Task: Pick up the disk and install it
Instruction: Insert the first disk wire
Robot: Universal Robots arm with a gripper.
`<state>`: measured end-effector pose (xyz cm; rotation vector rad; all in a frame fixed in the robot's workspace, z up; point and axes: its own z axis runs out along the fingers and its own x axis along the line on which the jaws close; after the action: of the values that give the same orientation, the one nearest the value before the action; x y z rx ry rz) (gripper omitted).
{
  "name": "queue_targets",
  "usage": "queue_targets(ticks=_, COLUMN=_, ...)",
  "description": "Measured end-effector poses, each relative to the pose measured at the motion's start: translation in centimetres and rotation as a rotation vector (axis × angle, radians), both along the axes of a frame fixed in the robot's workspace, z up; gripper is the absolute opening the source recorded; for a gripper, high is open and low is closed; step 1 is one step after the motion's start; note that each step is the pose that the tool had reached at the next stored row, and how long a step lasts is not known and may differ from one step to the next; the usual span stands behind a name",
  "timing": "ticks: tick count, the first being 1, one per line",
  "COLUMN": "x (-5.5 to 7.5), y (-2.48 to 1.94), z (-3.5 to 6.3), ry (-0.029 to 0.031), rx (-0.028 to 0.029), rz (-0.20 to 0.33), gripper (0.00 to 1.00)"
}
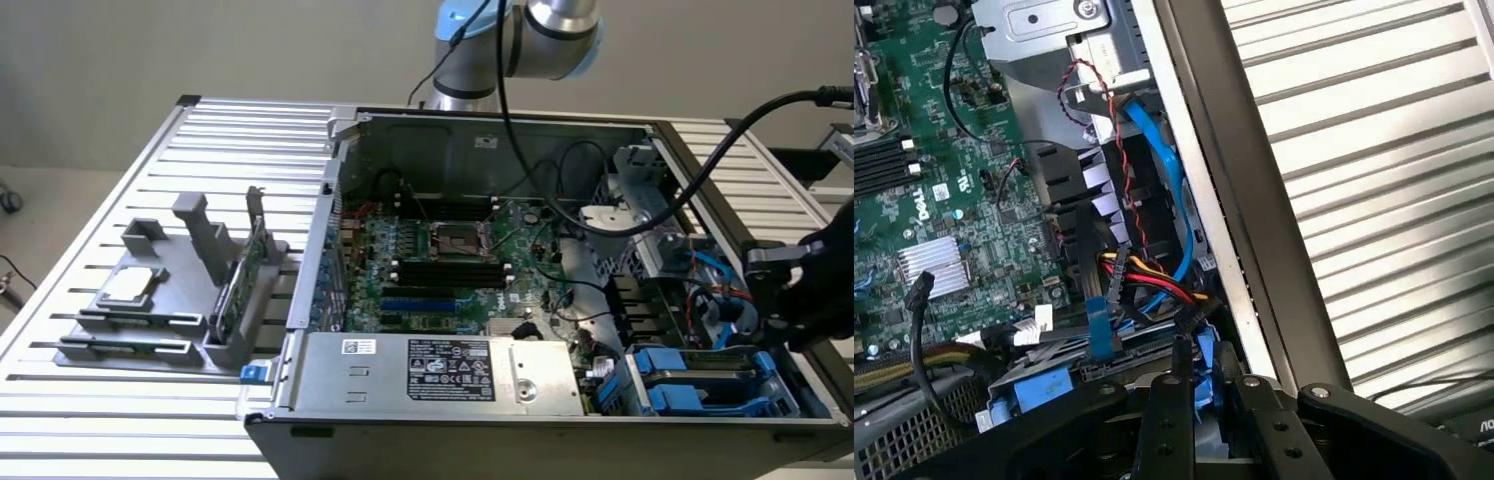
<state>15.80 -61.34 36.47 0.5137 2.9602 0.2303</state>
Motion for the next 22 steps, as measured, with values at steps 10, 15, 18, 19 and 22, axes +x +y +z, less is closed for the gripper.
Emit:
queue_targets(ticks=10, x=-0.02, y=0.00, z=-0.03, ry=0.0294, rx=0.0006, rz=-0.105, gripper=0.23)
queue_targets(ticks=15, x=-0.04, y=0.01, z=-0.03, ry=0.0611, rx=0.0066, rz=-0.134, gripper=0.23)
queue_targets(ticks=18, x=-0.07, y=0.00, z=-0.04, ry=0.0689, rx=0.0090, rz=-0.161, gripper=0.23)
queue_targets(ticks=19, x=-0.07, y=0.00, z=-0.04, ry=0.0699, rx=0.0100, rz=-0.172, gripper=0.23)
queue_targets(ticks=22, x=-0.06, y=0.00, z=-0.05, ry=0.0705, rx=0.0132, rz=-0.214, gripper=0.23)
